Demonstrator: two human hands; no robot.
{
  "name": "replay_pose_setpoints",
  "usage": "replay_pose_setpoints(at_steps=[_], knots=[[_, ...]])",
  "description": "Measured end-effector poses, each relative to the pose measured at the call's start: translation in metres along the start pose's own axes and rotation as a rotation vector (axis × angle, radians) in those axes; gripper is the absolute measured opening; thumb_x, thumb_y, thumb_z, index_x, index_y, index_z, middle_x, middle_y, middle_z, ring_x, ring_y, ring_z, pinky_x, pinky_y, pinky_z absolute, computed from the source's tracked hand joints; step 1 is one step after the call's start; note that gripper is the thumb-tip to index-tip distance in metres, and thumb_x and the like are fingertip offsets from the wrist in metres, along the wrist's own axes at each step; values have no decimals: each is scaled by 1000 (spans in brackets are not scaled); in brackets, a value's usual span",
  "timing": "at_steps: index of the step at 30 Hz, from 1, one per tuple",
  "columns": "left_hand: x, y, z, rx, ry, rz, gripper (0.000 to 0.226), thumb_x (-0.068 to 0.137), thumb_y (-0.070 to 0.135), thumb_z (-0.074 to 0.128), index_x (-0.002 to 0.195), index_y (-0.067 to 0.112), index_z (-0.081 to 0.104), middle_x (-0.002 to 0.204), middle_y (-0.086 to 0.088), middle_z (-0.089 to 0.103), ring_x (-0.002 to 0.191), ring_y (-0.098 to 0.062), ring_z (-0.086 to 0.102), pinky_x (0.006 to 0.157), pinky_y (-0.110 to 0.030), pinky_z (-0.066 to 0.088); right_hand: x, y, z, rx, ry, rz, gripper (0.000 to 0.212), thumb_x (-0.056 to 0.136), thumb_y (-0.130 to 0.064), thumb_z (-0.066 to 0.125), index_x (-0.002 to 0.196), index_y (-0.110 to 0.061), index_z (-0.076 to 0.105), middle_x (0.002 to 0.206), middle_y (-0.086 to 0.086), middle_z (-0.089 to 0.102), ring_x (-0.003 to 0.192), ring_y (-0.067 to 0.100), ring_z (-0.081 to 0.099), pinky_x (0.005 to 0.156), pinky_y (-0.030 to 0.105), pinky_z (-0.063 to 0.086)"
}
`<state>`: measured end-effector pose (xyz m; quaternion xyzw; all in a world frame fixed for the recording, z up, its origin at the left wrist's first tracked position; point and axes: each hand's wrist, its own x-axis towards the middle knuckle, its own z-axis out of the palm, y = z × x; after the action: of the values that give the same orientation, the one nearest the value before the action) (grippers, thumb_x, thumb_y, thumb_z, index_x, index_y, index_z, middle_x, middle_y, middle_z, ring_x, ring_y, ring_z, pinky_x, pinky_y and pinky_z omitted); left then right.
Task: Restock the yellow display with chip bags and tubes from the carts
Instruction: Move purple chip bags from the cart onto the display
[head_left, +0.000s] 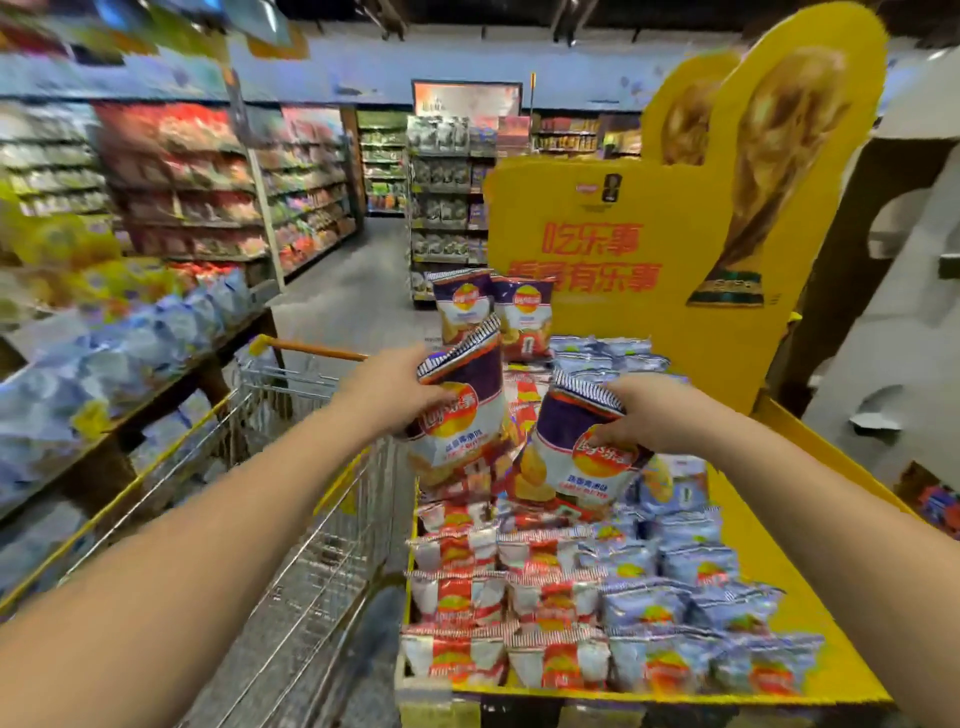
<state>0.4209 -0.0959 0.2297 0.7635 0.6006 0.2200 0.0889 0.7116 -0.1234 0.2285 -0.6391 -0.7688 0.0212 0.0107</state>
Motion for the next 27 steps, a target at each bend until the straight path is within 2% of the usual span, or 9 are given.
replay_pose_setpoints(at_steps=[2,4,9,12,14,16,20,24,27], knots=[[38,0,-9,46,38,-18,37,84,46,70,112,23,60,106,-4,66,100,-26,61,64,-29,35,43,14,-14,-26,40,-33,38,83,-55,66,78,-25,44,79,-6,51,75,19,51,56,32,38],[71,-1,-18,52,45,-40,38,85,44,69,115,23,59,105,-3,64,104,-25,60,65,-28,33,82,25,-25,-32,84,-69,34,83,-51,68,88,-22,52,84,-4,55,80,21,55,63,33,43],[159,-14,-30,68,88,-53,43,86,36,70,124,18,59,110,-3,66,95,-23,61,61,-27,35,177,58,-49,-28,185,-139,32,80,-46,71,98,-22,59,91,0,64,84,24,60,66,34,48],[207,-28,-34,181,103,-67,48,89,43,66,129,19,54,114,-7,65,98,-26,60,65,-30,40,221,72,-61,1,196,-139,23,83,-43,70,94,-31,53,86,-6,59,78,21,58,66,36,50],[238,-41,-33,259,91,-61,54,89,48,63,132,19,51,117,-8,63,100,-27,58,68,-33,42,245,77,-65,-25,205,-134,23,85,-43,69,92,-32,50,82,-8,54,79,20,54,64,33,46],[267,-56,-27,324,69,-64,54,87,53,62,126,18,51,113,-7,63,94,-27,56,68,-35,45,268,83,-63,-48,214,-128,23,85,-43,68,92,-31,49,84,-8,52,80,21,52,65,33,45],[324,-84,-5,356,9,-23,40,85,53,66,99,18,52,100,-7,62,86,-25,54,65,-37,45,309,85,-55,-84,181,-76,21,87,-41,67,91,-31,49,82,-8,52,79,21,53,64,33,46],[377,-107,25,315,-75,50,45,82,53,68,114,24,55,111,-2,64,98,-26,60,79,-41,53,349,81,-41,-104,118,7,24,85,-40,70,91,-31,49,86,-6,55,82,21,55,66,34,49],[412,-121,50,316,-165,105,55,84,54,65,128,24,52,126,-4,61,111,-28,57,77,-36,48,380,74,-30,-119,50,49,26,85,-41,70,92,-30,47,84,-7,52,81,20,52,66,31,45]])
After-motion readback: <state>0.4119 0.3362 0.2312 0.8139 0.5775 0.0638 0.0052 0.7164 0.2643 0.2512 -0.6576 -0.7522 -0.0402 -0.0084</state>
